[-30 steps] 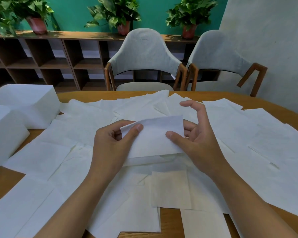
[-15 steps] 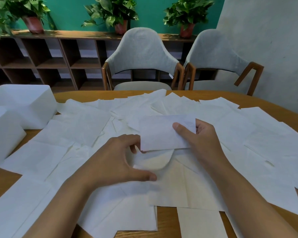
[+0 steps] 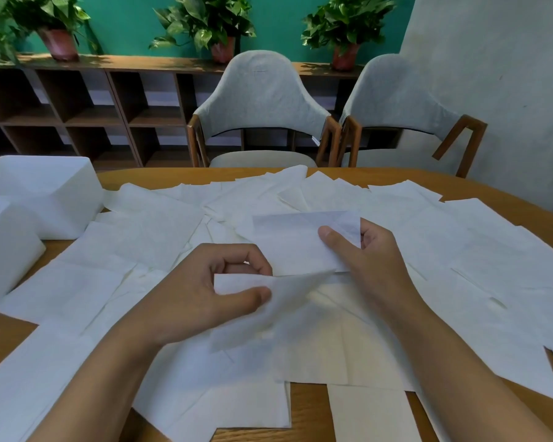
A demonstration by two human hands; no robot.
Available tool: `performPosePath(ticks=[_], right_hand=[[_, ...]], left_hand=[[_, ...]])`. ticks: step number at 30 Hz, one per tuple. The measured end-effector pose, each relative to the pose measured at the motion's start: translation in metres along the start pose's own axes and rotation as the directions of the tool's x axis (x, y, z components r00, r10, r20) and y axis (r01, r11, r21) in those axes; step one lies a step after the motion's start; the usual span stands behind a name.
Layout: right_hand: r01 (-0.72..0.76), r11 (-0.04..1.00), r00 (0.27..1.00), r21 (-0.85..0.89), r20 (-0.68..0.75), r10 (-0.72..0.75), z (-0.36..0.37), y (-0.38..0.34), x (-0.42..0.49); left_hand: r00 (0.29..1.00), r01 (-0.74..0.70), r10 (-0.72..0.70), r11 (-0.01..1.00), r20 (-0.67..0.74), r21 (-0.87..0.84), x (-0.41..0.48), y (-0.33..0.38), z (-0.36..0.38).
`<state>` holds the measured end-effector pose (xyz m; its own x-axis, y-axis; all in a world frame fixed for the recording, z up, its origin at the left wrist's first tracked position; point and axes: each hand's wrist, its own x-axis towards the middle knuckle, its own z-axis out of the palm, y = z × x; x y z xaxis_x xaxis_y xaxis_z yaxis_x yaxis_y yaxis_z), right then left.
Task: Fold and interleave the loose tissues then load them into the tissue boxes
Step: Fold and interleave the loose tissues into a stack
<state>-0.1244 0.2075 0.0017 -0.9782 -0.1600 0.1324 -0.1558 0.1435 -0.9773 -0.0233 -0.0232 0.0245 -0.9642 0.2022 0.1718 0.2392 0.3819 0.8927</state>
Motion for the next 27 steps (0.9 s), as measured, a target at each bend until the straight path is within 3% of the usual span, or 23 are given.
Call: performPosePath(ticks=[4, 9, 16, 20, 23, 27], right_hand=[[-0.049, 0.998, 0.998, 0.034, 0.042, 0.047, 0.001, -0.001, -0.001], [-0.222, 0.933, 0.964, 0.283, 0.21, 0.166, 0.011, -0.001, -0.004], [-0.319, 0.863, 0.938, 0.391, 0.259, 0.23, 0.017, 0.002, -0.005], [-0.231, 0.941, 0.942, 0.247, 0.299, 0.152, 0.019, -0.005, -0.012], [-0.112, 0.991, 0.966, 0.071, 0.24, 0.092, 0.02, -0.007, -0.016], [-0.091, 0.993, 0.97, 0.074, 0.232, 0.071, 0.02, -0.005, -0.017]], left_hand=[[0.993, 0.075, -0.084, 0.991, -0.084, -0.111, 0.001, 0.001, 0.0], [0.931, 0.121, -0.16, 0.983, -0.329, -0.136, 0.011, -0.014, 0.007], [0.873, 0.139, -0.221, 0.967, -0.434, -0.213, 0.017, -0.028, 0.015], [0.87, 0.144, -0.213, 0.972, -0.445, -0.184, 0.018, -0.028, 0.018], [0.866, 0.145, -0.21, 0.974, -0.454, -0.174, 0.018, -0.028, 0.018], [0.826, 0.128, -0.123, 0.991, -0.55, -0.029, 0.02, -0.033, 0.022]])
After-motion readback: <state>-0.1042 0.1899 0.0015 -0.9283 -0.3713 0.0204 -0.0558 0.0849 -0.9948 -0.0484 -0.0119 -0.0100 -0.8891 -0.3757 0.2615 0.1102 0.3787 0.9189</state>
